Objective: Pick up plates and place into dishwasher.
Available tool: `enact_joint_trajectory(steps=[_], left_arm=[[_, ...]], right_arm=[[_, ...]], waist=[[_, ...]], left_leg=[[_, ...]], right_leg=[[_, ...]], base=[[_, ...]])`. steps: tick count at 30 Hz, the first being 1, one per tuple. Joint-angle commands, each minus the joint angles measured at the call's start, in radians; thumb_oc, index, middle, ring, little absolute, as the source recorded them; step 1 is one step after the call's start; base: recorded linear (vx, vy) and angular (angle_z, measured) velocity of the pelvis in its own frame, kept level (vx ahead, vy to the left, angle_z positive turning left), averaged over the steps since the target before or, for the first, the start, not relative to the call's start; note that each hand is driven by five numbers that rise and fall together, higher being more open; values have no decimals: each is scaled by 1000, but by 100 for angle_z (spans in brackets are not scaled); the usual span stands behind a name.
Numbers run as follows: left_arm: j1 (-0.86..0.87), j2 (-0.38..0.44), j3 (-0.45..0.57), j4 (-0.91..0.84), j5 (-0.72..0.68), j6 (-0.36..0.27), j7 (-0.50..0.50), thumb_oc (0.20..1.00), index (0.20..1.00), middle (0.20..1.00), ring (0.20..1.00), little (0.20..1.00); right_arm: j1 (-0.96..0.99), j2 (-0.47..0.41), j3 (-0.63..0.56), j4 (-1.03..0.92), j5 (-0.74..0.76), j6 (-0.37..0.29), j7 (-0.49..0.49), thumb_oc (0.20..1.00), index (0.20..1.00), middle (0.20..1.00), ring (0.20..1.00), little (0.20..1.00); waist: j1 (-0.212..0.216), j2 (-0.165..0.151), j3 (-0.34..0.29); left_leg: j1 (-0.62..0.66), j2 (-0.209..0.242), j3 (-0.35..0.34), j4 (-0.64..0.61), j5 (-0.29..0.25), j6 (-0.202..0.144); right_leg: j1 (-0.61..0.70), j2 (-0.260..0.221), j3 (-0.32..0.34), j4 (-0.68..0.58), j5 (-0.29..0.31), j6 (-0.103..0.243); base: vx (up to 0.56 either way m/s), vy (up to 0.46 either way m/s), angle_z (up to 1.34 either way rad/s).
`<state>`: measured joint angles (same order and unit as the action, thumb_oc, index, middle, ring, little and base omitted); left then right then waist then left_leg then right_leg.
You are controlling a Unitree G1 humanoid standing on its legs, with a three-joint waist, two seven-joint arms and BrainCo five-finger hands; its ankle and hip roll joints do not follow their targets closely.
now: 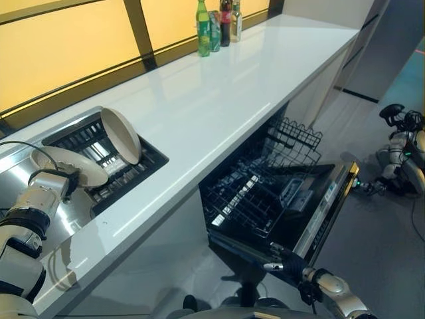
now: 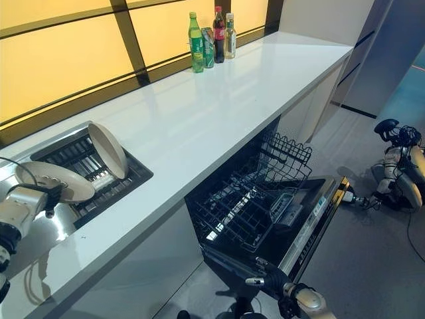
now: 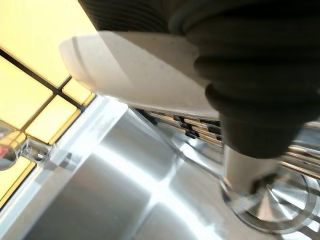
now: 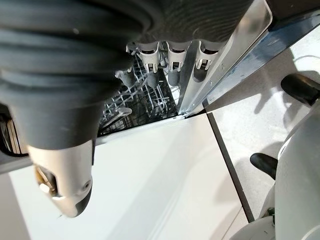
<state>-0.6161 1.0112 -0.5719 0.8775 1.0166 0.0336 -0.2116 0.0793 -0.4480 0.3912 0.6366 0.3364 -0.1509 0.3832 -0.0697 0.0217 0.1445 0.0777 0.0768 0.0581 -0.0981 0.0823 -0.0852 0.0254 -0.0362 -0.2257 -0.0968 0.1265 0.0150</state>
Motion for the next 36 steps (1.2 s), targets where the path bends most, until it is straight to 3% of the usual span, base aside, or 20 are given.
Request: enact_joint_trajectory(steps=[1,5,10,15,18,23,26,29,34,36], left_arm=[[-124,45,-28,50,63,33,85,200,200,200,200,200],[-125,53,-20,8,72,63,126,200,200,200,200,200],[-102,58,6,-86,-44,85,229,200,200,200,200,200],[-60,62,62,-243,-183,80,329,200,200,200,200,200],[-2,56,113,-368,-249,87,371,200,200,200,200,200],[87,21,227,-551,-318,50,440,200,200,200,200,200],[122,4,273,-652,-347,-2,452,200,200,200,200,200],[133,-18,300,-744,-408,-65,430,200,200,200,200,200],[103,-43,288,-855,-485,-104,335,200,200,200,200,200],[88,-40,283,-876,-505,-134,320,200,200,200,200,200]], right_arm=[[-72,-11,-17,-71,45,-50,2,1000,1000,1000,1000,1000],[-66,-13,-16,-96,77,-72,22,1000,1000,1000,1000,1000],[-62,-12,5,-200,117,-106,44,1000,1000,1000,1000,1000],[-72,-17,17,-351,185,-218,93,1000,1000,1000,1000,1000],[-92,-17,12,-436,168,-308,63,1000,1000,1000,1000,1000],[-166,-27,-33,-586,26,-446,-91,1000,1000,1000,1000,1000],[-226,-75,-77,-675,-110,-487,-209,1000,1000,1000,1000,1000],[-319,-149,-105,-735,-256,-470,-347,1000,1000,1000,1000,1000],[-538,-268,-90,-737,-490,-373,-579,1000,1000,1000,1000,1000],[-619,-308,-74,-743,-556,-318,-628,1000,1000,1000,1000,1000]], waist=[[1,5,67],[3,7,53],[13,10,30],[30,14,13],[48,17,4],[81,20,-13],[99,20,-24],[119,16,-33],[151,5,-44],[161,0,-48]], left_leg=[[-29,-64,33,11,-93,38],[-20,-64,30,11,-95,35],[-8,-64,25,11,-98,31],[4,-63,16,11,-104,31],[11,-63,8,11,-109,32],[25,-62,-8,11,-118,34],[29,-63,-18,11,-121,34],[33,-63,-29,11,-123,33],[38,-62,-45,11,-124,32],[38,-64,-54,11,-124,31]], right_leg=[[31,-44,20,9,-114,111],[42,-45,13,9,-118,110],[58,-50,1,9,-124,110],[76,-57,-13,9,-131,113],[87,-61,-21,9,-136,115],[108,-67,-31,9,-144,116],[117,-69,-35,9,-147,116],[126,-70,-42,9,-150,114],[137,-70,-58,9,-154,108],[141,-70,-60,9,-156,106]], base=[[0,0,0],[7,-37,0],[8,-53,1],[-14,-60,3],[-20,-54,2],[-14,-33,1],[-6,-17,3],[-13,-36,6],[-22,-39,8],[-21,-42,5]])
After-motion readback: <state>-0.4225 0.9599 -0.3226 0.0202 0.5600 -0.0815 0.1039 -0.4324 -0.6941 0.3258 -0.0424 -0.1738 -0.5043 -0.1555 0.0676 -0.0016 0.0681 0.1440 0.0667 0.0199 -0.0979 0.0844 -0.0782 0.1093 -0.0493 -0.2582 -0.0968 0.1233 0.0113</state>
